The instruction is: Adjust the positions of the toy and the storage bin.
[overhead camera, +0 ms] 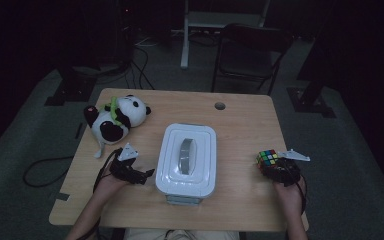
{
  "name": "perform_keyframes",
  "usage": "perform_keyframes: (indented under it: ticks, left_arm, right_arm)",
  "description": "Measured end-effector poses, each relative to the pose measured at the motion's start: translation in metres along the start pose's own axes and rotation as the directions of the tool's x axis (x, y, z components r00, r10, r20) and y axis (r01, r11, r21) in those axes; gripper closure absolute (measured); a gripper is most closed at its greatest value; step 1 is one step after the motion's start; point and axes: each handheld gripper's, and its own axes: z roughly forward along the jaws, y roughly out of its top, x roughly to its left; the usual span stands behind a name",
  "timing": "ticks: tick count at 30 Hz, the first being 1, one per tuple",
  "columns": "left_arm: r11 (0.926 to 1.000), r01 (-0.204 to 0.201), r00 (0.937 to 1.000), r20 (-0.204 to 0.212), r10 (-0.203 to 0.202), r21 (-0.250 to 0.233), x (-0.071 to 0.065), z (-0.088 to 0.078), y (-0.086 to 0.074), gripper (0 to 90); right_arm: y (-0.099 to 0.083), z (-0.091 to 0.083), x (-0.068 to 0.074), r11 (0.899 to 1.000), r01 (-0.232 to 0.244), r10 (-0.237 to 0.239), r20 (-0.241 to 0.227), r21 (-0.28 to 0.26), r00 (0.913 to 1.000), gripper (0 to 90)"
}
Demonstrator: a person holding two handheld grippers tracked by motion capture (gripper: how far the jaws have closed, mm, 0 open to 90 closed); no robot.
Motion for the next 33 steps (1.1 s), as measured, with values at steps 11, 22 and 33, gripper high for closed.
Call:
perform_keyframes:
  ticks: [11,22,33]
  left_arm:
    - [1.0,0.0,1.0,-0.001,0.0,0.003,0.0,0.0,-0.001,1.5]
    - [1.0,-0.001,1.0,0.002,0.001,0.006,-0.001,0.001,-0.001,1.4]
    - [1.0,-0.003,1.0,0.002,0.003,0.004,0.0,0.0,-0.001,1.4]
  right_arm:
    - [-0.018,-0.011,0.007,1.0,0.002,-0.002,-0.016,-0.003,0.9999,33.8]
    - [-0.032,-0.013,0.006,1.0,0.009,-0.009,-0.047,-0.004,0.9988,30.8]
    - [-0.008,-0.026,0.005,0.993,0.023,-0.031,-0.064,-0.112,0.9975,13.5]
